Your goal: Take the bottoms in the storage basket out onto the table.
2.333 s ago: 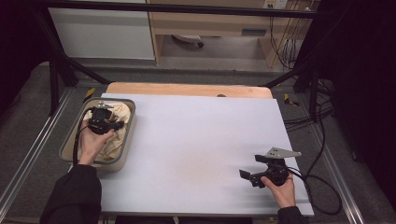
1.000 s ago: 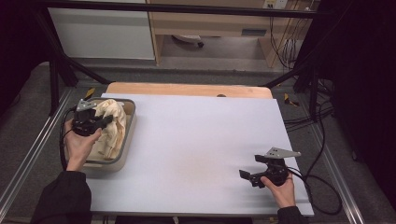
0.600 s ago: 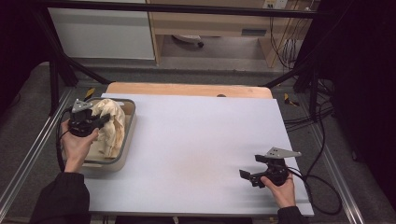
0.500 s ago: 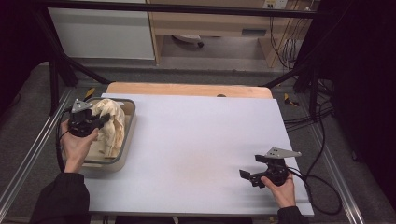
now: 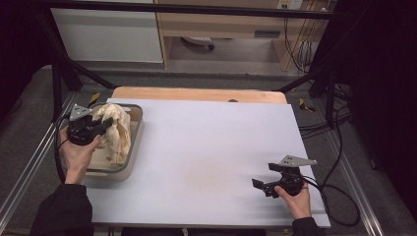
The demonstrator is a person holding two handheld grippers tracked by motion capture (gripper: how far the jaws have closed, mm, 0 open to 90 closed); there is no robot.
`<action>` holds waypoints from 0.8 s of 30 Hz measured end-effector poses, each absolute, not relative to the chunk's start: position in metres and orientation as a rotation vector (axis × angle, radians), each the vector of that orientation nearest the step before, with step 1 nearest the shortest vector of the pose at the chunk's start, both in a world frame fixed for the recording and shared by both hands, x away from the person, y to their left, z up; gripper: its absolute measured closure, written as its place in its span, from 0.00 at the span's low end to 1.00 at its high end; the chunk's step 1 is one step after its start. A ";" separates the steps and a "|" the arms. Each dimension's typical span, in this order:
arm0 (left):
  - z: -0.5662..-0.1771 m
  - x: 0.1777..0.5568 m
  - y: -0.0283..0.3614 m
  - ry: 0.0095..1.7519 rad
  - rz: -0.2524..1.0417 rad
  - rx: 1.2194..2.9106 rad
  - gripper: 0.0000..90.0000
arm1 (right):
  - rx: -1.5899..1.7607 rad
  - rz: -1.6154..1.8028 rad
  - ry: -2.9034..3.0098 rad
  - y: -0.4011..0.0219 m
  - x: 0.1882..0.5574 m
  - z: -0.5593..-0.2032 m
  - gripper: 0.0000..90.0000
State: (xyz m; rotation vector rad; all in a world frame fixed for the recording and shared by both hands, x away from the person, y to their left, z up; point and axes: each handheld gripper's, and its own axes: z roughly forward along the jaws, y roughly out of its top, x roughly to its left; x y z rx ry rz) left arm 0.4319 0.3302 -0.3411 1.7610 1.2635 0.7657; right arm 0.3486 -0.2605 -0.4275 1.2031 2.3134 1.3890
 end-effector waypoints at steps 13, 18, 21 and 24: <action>-0.331 0.425 0.330 1.235 0.789 1.733 0.88 | 1.203 1.391 2.311 -0.261 0.348 -0.427 0.01; -0.327 0.423 0.329 1.227 0.798 1.723 0.88 | 1.201 1.389 2.311 -0.261 0.349 -0.427 0.01; -0.325 0.421 0.330 1.219 0.803 1.713 0.88 | 1.201 1.390 2.311 -0.261 0.349 -0.427 0.01; -0.322 0.420 0.330 1.212 0.802 1.707 0.88 | 1.203 1.390 2.312 -0.261 0.349 -0.427 0.01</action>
